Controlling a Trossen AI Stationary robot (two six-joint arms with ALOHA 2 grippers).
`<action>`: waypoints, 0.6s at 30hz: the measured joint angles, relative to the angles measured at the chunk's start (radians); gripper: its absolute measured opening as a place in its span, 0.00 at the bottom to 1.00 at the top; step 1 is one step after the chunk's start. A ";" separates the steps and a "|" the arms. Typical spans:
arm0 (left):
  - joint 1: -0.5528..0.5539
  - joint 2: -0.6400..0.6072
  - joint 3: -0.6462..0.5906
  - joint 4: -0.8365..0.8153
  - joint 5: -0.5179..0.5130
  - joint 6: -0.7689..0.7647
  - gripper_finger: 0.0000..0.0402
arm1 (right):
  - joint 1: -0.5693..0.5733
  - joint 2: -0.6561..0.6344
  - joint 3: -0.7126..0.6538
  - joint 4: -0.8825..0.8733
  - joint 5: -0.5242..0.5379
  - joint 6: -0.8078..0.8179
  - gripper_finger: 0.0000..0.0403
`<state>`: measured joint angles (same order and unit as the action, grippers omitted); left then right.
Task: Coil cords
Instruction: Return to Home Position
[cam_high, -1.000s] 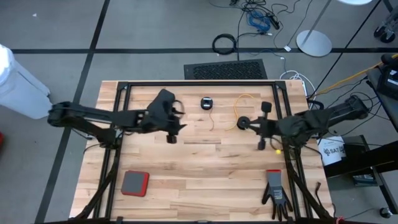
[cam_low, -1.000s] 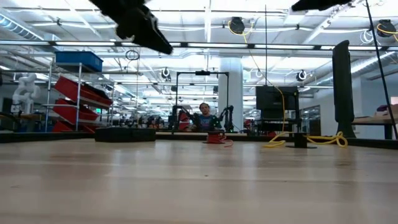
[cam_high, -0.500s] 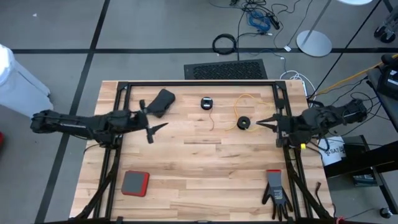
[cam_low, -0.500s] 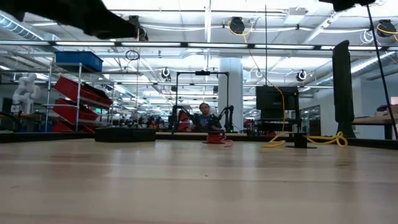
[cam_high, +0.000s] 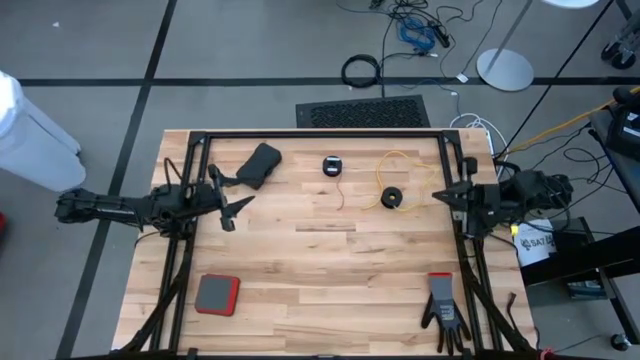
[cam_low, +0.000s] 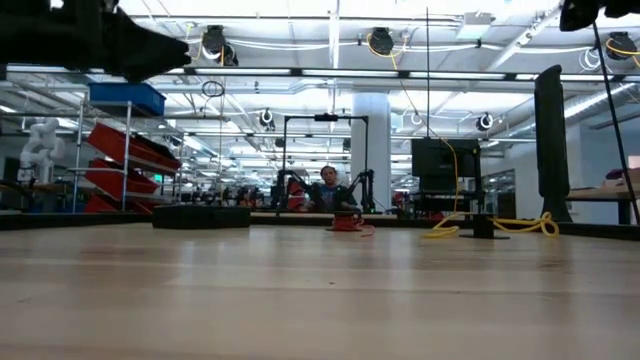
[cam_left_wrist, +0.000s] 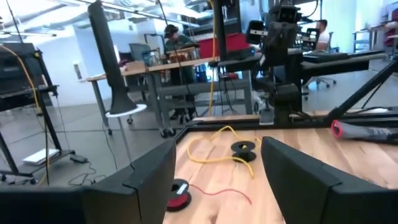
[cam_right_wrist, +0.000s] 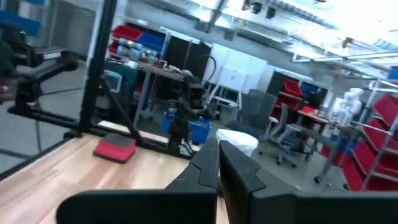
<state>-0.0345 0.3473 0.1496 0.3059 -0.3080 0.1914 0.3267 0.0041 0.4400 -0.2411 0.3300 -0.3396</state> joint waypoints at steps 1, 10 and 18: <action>0.000 -0.012 -0.021 0.013 0.000 -0.001 0.61 | 0.000 0.003 -0.002 0.007 -0.014 -0.004 0.00; 0.002 -0.102 -0.142 0.064 -0.004 -0.048 0.61 | 0.000 -0.002 -0.174 0.226 -0.124 -0.100 0.00; 0.002 -0.103 -0.142 0.074 0.007 -0.029 0.61 | -0.022 -0.002 -0.281 0.269 -0.126 -0.078 0.00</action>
<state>-0.0330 0.2443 0.0078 0.3800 -0.3008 0.1627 0.3047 0.0025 0.1593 0.0277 0.2040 -0.4174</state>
